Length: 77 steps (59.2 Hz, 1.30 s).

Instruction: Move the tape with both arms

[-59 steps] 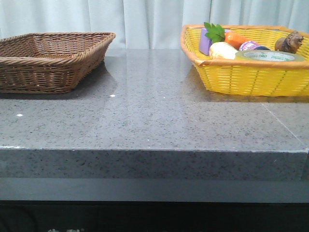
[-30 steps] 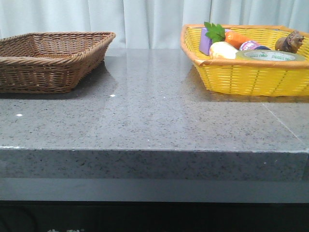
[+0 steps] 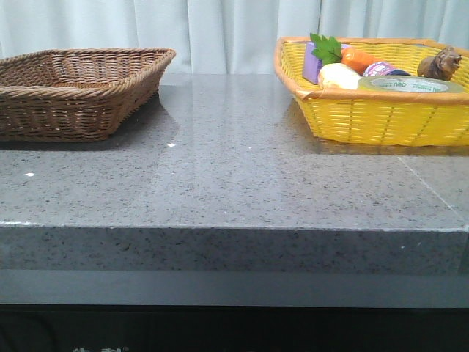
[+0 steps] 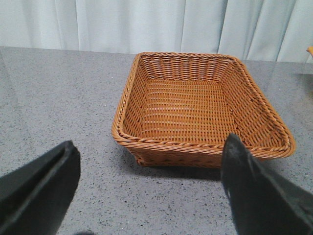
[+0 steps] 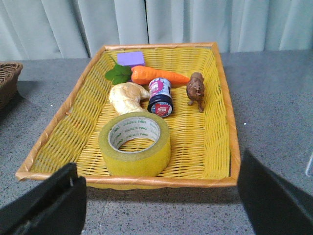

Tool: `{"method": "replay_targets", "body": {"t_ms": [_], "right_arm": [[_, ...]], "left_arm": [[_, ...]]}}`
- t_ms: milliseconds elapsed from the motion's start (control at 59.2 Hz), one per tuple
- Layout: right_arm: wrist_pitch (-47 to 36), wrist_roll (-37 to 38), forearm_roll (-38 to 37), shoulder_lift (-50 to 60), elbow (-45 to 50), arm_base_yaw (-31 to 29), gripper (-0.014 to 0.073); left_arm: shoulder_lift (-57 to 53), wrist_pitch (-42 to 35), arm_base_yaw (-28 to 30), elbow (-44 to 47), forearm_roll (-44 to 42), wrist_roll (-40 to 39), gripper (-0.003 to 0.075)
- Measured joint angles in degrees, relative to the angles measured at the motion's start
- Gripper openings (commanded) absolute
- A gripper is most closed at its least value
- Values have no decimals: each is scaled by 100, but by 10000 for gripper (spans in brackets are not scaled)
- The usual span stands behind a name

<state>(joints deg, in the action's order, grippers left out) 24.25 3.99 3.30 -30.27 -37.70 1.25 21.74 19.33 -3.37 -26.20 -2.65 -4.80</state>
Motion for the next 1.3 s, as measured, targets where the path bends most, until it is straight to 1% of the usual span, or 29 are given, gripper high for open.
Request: {"method": "replay_targets", "body": {"t_ms": [68, 203, 253, 405, 557, 642, 794, 1013, 1081, 1148, 1300], "right_arm": [[37, 54, 9, -558, -290, 0, 578], [333, 147, 22, -1675, -1015, 0, 466], [452, 186, 22, -2112, -1306, 0, 441], [841, 219, 47, -3248, -2106, -25, 447], [1247, 317, 47, -4353, -2888, -125, 533], [1366, 341, 47, -4925, -3281, -141, 530], [1466, 365, 49, -5645, -3754, -141, 530], [1515, 373, 82, -6316, -3995, -141, 525], [1520, 373, 82, -6466, -3995, -141, 500], [1520, 373, 92, -6579, -3995, -141, 447], [1509, 373, 92, -6692, -3995, -141, 272]], "left_arm": [[0, -10, 0, 0, 0, 0, 584], [0, -10, 0, 0, 0, 0, 584], [0, -10, 0, 0, 0, 0, 584], [0, -10, 0, 0, 0, 0, 584], [0, -10, 0, 0, 0, 0, 584], [0, -10, 0, 0, 0, 0, 585], [0, -10, 0, 0, 0, 0, 585], [0, -10, 0, 0, 0, 0, 584], [0, -10, 0, 0, 0, 0, 584], [0, -10, 0, 0, 0, 0, 584], [0, -10, 0, 0, 0, 0, 584]]}}
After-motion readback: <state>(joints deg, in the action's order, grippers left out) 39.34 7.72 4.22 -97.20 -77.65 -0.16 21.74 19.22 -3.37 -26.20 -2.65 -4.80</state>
